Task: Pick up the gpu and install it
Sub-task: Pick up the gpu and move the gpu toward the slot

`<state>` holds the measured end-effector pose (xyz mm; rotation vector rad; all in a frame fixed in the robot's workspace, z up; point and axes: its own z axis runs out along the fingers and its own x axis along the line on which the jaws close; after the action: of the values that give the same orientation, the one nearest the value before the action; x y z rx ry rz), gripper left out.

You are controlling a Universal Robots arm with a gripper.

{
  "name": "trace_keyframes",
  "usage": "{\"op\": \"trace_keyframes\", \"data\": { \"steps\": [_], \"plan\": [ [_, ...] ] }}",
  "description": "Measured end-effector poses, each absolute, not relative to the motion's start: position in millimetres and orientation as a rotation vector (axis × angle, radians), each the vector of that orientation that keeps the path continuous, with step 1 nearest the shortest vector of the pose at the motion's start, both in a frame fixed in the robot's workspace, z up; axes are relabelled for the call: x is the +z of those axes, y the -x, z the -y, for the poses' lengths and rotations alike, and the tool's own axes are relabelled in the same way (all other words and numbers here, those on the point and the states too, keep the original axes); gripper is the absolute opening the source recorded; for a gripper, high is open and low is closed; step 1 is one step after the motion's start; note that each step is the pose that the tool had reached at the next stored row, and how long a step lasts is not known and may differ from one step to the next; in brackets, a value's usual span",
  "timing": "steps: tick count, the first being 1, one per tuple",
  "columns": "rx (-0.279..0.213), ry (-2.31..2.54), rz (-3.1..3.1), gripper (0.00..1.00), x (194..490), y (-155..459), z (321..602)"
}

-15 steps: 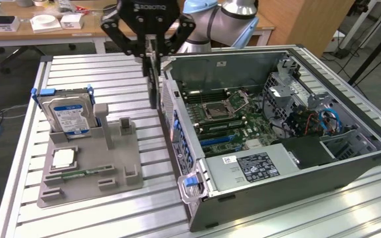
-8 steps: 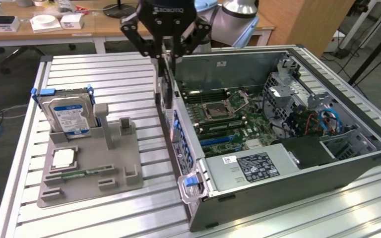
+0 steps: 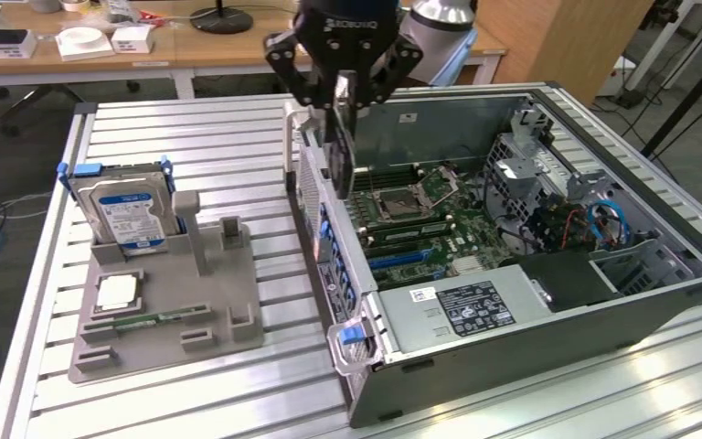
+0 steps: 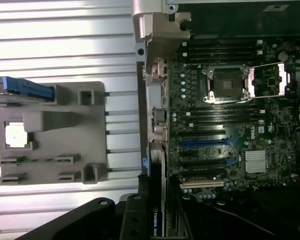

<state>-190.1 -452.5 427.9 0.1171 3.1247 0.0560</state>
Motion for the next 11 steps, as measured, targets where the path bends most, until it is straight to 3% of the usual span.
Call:
{"op": "trace_keyframes", "data": {
  "steps": [11],
  "plan": [
    [0.056, -0.117, -3.125, 0.26, 422, 146, 452]
  ]
}}
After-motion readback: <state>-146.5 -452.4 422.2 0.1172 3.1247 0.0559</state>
